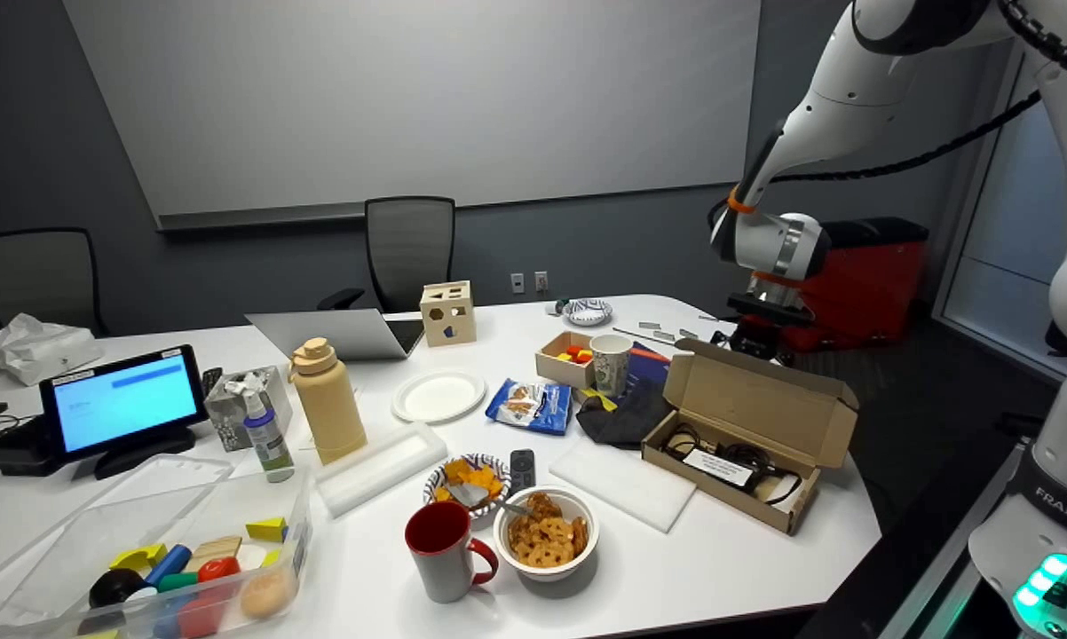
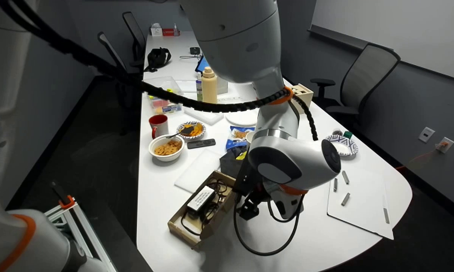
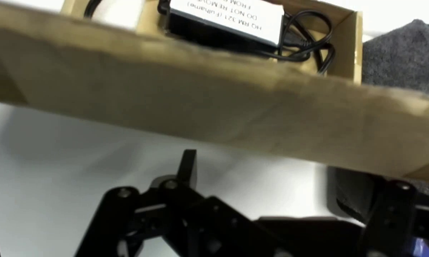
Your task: Close the box
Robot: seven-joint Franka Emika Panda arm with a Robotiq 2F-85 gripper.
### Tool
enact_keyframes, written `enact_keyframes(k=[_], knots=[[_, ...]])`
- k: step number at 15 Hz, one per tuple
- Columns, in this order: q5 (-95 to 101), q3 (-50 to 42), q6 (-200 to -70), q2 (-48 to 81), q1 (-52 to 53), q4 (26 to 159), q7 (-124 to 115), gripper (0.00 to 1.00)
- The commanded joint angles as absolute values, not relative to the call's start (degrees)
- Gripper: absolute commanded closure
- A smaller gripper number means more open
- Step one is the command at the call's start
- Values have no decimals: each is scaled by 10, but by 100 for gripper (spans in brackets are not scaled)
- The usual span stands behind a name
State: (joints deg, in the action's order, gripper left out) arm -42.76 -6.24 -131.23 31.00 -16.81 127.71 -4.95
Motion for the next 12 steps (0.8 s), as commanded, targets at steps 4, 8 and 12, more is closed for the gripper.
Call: enact_keyframes(k=[4,8,12], knots=[[-433,-49,-1346,264,-129,1347,9,0],[-428,-34,-1386,257,-105,1369,32,0],[-421,-19,-1436,267,-86,1391,53,0]])
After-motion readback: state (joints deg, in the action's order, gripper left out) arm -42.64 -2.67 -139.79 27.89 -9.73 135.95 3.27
